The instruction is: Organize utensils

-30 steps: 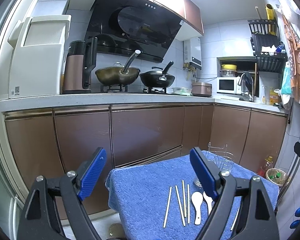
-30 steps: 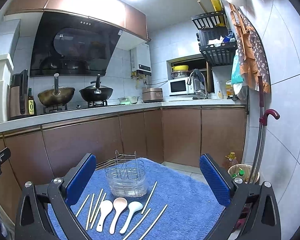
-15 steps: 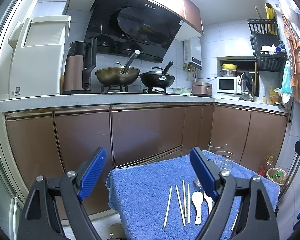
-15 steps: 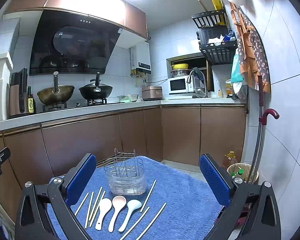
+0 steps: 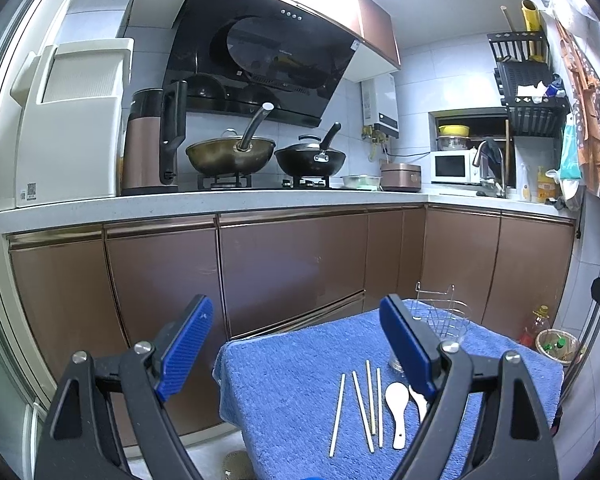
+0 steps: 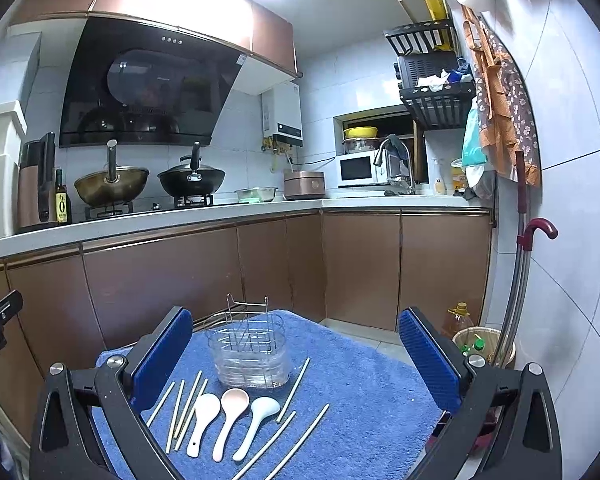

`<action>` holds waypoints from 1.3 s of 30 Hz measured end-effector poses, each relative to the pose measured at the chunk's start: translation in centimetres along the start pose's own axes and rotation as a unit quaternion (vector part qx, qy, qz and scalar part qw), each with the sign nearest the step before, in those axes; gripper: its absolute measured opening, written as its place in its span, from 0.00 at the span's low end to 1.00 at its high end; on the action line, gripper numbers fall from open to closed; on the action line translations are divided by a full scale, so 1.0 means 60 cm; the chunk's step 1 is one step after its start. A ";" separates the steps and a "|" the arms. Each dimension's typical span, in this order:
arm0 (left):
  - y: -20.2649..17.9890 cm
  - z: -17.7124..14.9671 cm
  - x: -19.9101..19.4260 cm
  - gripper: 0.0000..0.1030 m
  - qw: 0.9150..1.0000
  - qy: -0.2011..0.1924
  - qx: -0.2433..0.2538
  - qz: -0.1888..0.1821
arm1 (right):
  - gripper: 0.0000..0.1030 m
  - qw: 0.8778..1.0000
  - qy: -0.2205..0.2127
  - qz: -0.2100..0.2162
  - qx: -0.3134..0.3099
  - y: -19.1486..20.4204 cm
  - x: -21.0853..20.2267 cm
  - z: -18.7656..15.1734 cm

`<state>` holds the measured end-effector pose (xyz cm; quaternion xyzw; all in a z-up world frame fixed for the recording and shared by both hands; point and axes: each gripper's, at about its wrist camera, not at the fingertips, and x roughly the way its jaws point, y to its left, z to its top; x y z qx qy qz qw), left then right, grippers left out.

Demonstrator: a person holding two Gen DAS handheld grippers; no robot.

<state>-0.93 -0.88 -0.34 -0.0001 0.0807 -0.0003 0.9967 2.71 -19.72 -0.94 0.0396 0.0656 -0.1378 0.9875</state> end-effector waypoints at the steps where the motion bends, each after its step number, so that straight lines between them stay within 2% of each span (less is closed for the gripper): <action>1: -0.001 -0.001 0.002 0.82 1.000 0.002 0.001 -0.001 | 1.00 1.000 0.000 0.002 -0.001 0.000 0.001 -0.001; 14: -0.002 0.000 0.027 0.82 1.000 0.018 -0.005 -0.010 | 1.00 1.000 0.012 0.009 0.001 -0.016 0.018 -0.010; 20: 0.011 -0.010 0.064 0.82 0.998 0.059 -0.029 -0.014 | 1.00 0.999 0.034 0.011 0.007 -0.029 0.040 -0.023; 23: 0.017 -0.019 0.090 0.82 0.995 0.088 -0.038 -0.034 | 1.00 0.998 0.054 0.014 0.012 -0.035 0.059 -0.033; 25: 0.018 -0.028 0.113 0.82 0.990 0.118 -0.049 -0.060 | 1.00 0.998 0.067 0.015 0.012 -0.039 0.072 -0.041; 27: 0.016 -0.038 0.136 0.82 0.983 0.152 -0.059 -0.084 | 1.00 0.996 0.087 0.019 0.012 -0.044 0.089 -0.050; 28: 0.016 -0.046 0.158 0.82 0.975 0.183 -0.072 -0.104 | 0.99 0.995 0.094 0.022 0.014 -0.047 0.095 -0.055; 29: 0.016 -0.050 0.169 0.81 0.970 0.198 -0.078 -0.114 | 0.95 0.994 0.104 0.027 0.018 -0.050 0.103 -0.059; 31: 0.012 -0.066 0.204 0.81 0.956 0.242 -0.092 -0.139 | 0.91 0.990 0.131 0.038 0.023 -0.059 0.124 -0.071; 32: 0.007 -0.076 0.221 0.81 0.949 0.261 -0.096 -0.150 | 0.84 0.988 0.144 0.044 0.025 -0.061 0.134 -0.077; 33: 0.004 -0.083 0.237 0.80 0.942 0.279 -0.100 -0.158 | 0.74 0.985 0.163 0.053 0.027 -0.064 0.148 -0.085; 36: -0.012 -0.100 0.279 0.70 0.923 0.321 -0.111 -0.181 | 0.55 0.968 0.222 0.107 0.056 -0.076 0.197 -0.114; 37: -0.021 -0.110 0.301 0.65 0.913 0.344 -0.116 -0.188 | 0.53 0.960 0.241 0.126 0.068 -0.080 0.213 -0.125; 39: -0.030 -0.122 0.326 0.61 0.902 0.366 -0.120 -0.194 | 0.48 0.945 0.277 0.150 0.087 -0.089 0.246 -0.149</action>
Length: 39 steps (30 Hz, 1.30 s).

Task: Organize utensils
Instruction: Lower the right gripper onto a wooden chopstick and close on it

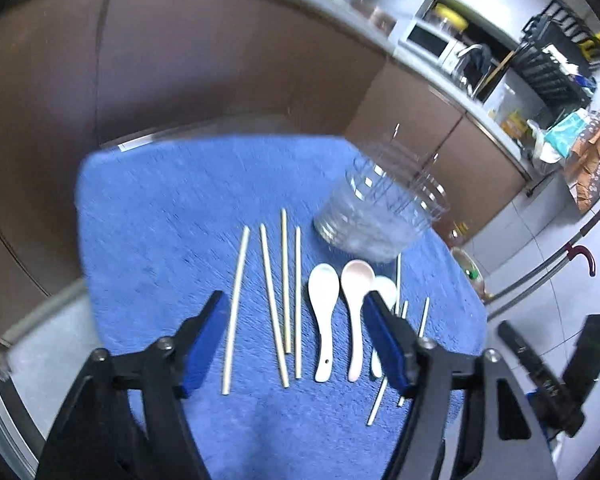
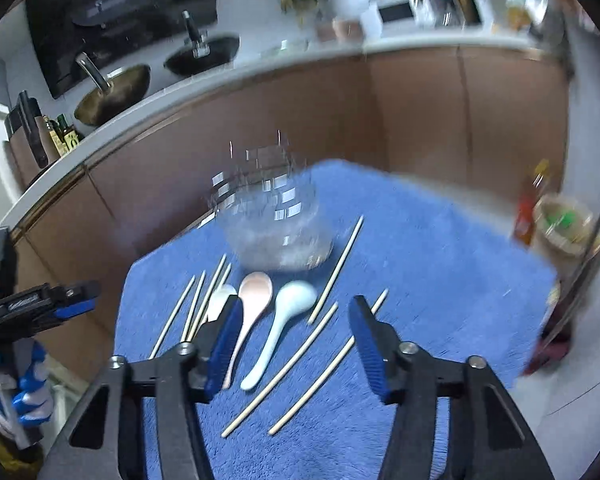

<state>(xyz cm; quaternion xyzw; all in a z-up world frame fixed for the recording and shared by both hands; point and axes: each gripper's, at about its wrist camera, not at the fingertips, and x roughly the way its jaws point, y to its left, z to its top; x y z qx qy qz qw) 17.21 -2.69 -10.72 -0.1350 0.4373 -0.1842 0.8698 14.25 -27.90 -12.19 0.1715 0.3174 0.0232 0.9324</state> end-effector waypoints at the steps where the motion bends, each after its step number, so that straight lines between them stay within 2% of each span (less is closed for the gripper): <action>1: 0.002 0.005 0.021 0.58 1.000 0.015 -0.003 0.003 | 0.48 1.000 0.015 0.010 0.010 -0.011 0.015 -0.001; 3: 0.005 0.015 0.060 0.54 0.999 0.042 -0.011 0.005 | 0.42 0.999 0.040 0.021 0.028 -0.033 0.042 0.003; 7: 0.019 0.027 0.124 0.40 0.996 0.087 -0.023 0.009 | 0.35 0.997 0.068 0.005 0.025 -0.053 0.093 0.027; 12: 0.026 0.048 0.188 0.36 0.991 0.125 -0.031 0.015 | 0.27 0.994 0.102 -0.011 0.037 -0.083 0.172 0.083; 16: 0.027 0.060 0.215 0.33 0.989 0.142 -0.028 0.016 | 0.23 0.989 0.131 -0.029 0.063 -0.118 0.240 0.137; 23: 0.032 0.077 0.250 0.32 0.987 0.159 -0.017 0.024 | 0.22 0.978 0.173 -0.059 0.097 -0.166 0.334 0.195; 31: 0.035 0.096 0.295 0.25 0.983 0.180 -0.018 0.028 | 0.22 0.970 0.214 -0.058 0.104 -0.175 0.409 0.208; 36: 0.030 0.112 0.318 0.20 0.981 0.188 -0.008 0.036 | 0.10 0.967 0.228 -0.081 0.080 -0.170 0.421 0.213; 39: 0.029 0.119 0.330 0.19 0.980 0.194 -0.004 0.045 | 0.08 0.966 0.236 -0.082 0.069 -0.166 0.420 0.212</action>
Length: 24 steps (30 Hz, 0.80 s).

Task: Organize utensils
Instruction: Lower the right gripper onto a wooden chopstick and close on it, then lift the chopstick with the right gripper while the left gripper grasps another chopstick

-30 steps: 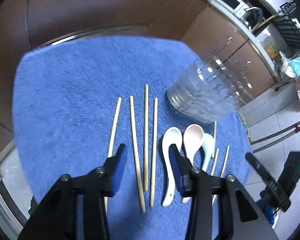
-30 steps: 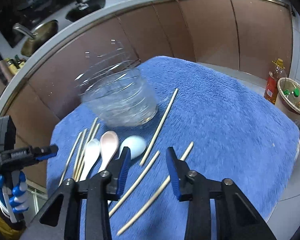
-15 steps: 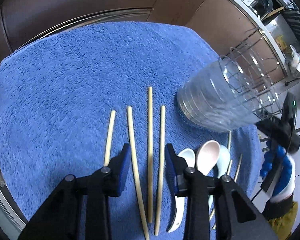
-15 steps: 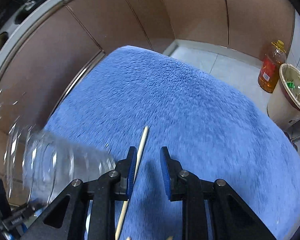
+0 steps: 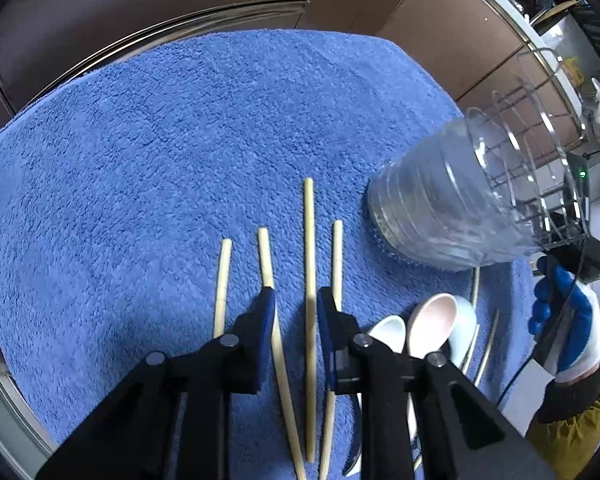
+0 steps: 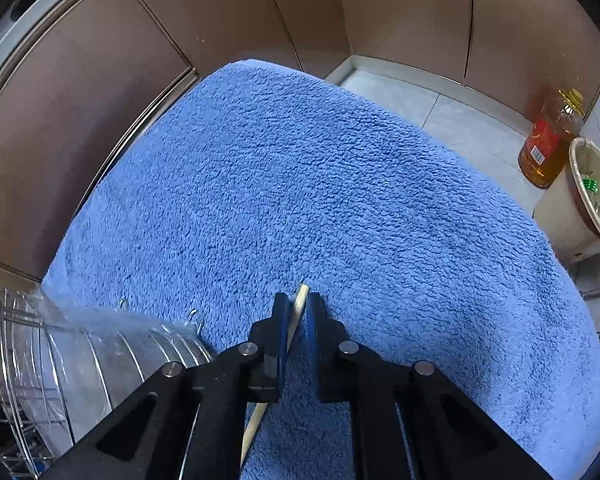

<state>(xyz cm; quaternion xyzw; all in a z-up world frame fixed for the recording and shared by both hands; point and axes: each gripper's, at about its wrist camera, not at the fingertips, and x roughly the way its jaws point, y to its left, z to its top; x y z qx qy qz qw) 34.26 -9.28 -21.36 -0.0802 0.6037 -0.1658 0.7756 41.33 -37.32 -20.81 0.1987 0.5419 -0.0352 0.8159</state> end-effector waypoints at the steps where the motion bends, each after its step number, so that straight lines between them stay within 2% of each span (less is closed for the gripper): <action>1: -0.002 0.003 0.001 0.19 1.000 0.001 -0.001 0.003 | 0.08 1.000 0.001 0.000 -0.001 0.004 0.002 0.001; 12: -0.018 0.045 0.040 0.19 0.999 0.025 -0.009 0.025 | 0.09 1.000 0.021 -0.007 -0.012 0.017 0.013 0.007; 18: -0.013 0.078 0.054 0.06 0.999 0.034 -0.019 0.037 | 0.08 1.000 0.015 0.001 -0.002 0.012 0.010 0.005; 24: -0.004 0.074 0.064 0.05 0.999 0.022 -0.019 0.037 | 0.07 0.999 -0.007 0.034 0.021 0.000 -0.015 -0.006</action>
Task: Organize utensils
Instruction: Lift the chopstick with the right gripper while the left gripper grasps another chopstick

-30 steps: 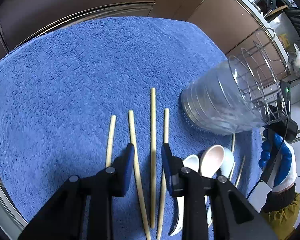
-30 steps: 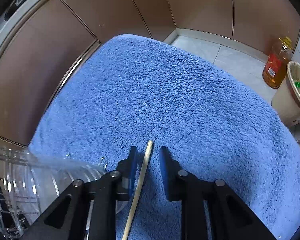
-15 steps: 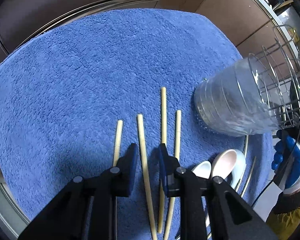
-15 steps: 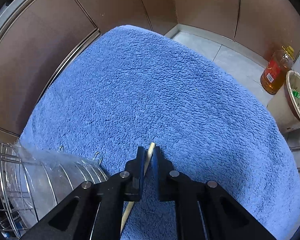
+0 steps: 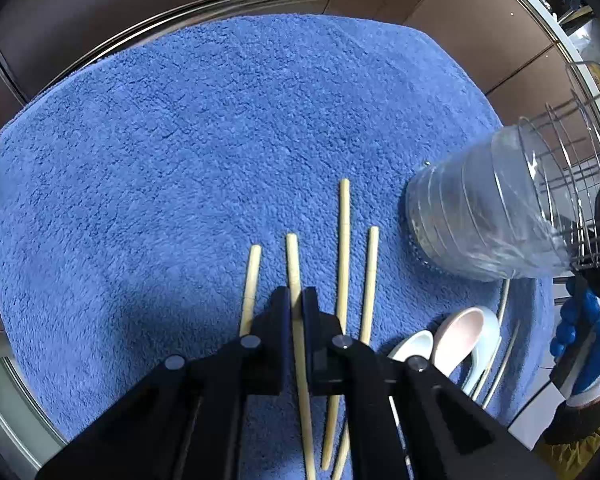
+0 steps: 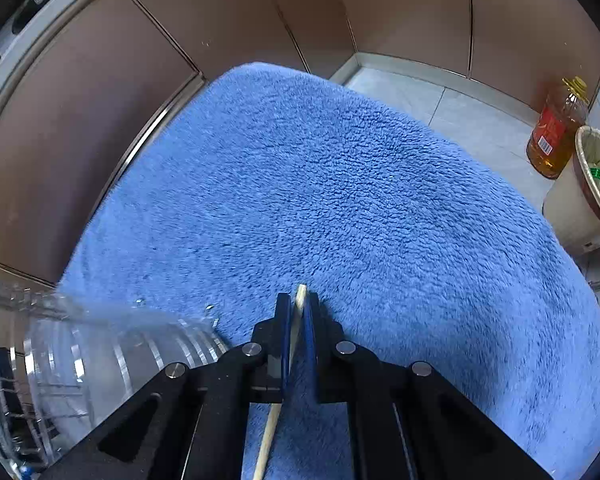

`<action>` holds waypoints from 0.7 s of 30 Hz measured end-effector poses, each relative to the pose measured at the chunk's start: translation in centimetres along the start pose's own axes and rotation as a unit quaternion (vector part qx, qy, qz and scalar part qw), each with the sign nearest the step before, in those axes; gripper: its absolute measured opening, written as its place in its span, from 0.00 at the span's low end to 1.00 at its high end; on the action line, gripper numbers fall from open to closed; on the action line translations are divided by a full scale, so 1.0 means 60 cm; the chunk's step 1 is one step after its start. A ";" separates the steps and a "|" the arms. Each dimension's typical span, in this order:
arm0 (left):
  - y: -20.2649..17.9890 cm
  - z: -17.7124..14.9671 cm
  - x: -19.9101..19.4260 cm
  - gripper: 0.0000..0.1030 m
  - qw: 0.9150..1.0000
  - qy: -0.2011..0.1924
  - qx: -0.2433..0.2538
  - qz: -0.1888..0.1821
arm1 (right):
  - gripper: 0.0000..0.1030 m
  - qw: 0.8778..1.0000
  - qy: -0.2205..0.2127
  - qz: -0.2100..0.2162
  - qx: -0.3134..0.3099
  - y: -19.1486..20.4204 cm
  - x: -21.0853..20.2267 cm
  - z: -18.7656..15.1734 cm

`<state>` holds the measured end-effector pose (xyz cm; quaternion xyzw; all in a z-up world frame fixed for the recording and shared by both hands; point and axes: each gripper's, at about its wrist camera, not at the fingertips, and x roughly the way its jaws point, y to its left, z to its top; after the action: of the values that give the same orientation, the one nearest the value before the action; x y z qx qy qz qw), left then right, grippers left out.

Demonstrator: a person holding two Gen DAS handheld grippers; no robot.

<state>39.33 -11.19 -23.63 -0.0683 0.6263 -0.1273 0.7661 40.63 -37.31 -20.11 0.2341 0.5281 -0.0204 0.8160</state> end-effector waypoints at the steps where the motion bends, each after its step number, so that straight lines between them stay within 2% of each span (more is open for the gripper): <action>1: -0.001 0.000 -0.001 0.05 1.000 -0.005 0.000 -0.002 | 0.07 1.000 -0.006 0.006 0.001 0.000 -0.008 -0.002; 3: 0.000 -0.012 -0.010 0.05 1.000 -0.016 0.000 -0.007 | 0.06 1.000 -0.020 0.017 0.000 0.003 -0.031 -0.009; 9: -0.004 -0.043 -0.058 0.05 0.996 -0.090 0.017 -0.020 | 0.06 0.995 -0.080 0.048 -0.026 0.023 -0.117 -0.048; 11: -0.004 -0.059 -0.084 0.05 0.992 -0.127 0.025 -0.011 | 0.06 0.992 -0.107 0.056 -0.038 0.030 -0.152 -0.069; 14: -0.001 -0.080 -0.118 0.05 0.986 -0.165 0.028 -0.018 | 0.06 0.985 -0.148 0.071 -0.051 0.038 -0.210 -0.106; 17: -0.002 -0.096 -0.151 0.05 0.977 -0.208 0.036 -0.015 | 0.05 0.978 -0.185 0.063 -0.075 0.057 -0.254 -0.150; 21: -0.010 -0.129 -0.190 0.05 0.970 -0.237 0.043 -0.018 | 0.05 0.969 -0.220 0.055 -0.093 0.074 -0.293 -0.198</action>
<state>29.65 -8.15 -14.34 -0.0748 0.4191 -0.1475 0.8927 24.00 -32.35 -7.16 0.1757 0.3211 0.0227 0.9303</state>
